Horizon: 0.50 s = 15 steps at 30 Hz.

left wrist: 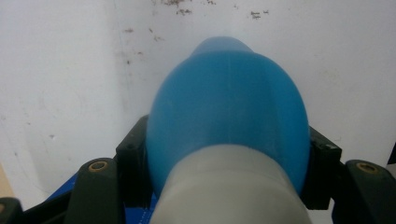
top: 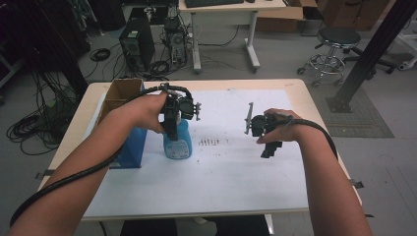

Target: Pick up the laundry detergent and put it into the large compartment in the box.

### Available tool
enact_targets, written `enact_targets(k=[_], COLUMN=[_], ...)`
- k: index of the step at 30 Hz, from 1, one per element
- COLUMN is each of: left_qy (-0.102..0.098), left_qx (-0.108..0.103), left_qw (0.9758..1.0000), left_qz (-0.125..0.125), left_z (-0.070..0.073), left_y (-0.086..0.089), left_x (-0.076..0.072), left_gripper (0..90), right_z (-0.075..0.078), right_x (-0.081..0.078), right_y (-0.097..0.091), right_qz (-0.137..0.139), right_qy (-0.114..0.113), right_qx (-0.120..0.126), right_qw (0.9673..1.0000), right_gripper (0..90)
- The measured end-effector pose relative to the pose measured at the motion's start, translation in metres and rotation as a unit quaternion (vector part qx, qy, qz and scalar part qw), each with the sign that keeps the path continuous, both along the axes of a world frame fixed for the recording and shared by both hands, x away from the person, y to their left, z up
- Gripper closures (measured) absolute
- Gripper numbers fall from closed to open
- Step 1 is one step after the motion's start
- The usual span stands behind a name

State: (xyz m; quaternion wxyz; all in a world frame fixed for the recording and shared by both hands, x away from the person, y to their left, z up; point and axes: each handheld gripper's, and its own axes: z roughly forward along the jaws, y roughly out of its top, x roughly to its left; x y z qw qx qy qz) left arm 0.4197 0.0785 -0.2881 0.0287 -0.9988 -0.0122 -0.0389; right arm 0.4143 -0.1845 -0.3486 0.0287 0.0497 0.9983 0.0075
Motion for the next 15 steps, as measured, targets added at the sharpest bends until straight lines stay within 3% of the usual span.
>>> enact_targets(k=[8, 15], left_qy=[0.008, 0.001], left_qx=[0.009, 0.013], left_qw=[0.9999, 0.9999], left_qz=[0.004, 0.002], left_z=[0.0008, 0.0019], left_y=[-0.0021, -0.0039], left_x=[0.0003, -0.0033], left_gripper=[37.3, 37.8], right_z=[0.0002, 0.0014], right_x=[0.0, -0.0016], right_y=[0.0001, -0.0004], right_qz=[-0.001, -0.002], right_qy=[0.001, 0.001], right_qx=[0.0, 0.0], right_qw=[1.0, 1.0], right_gripper=[6.6, 6.7])
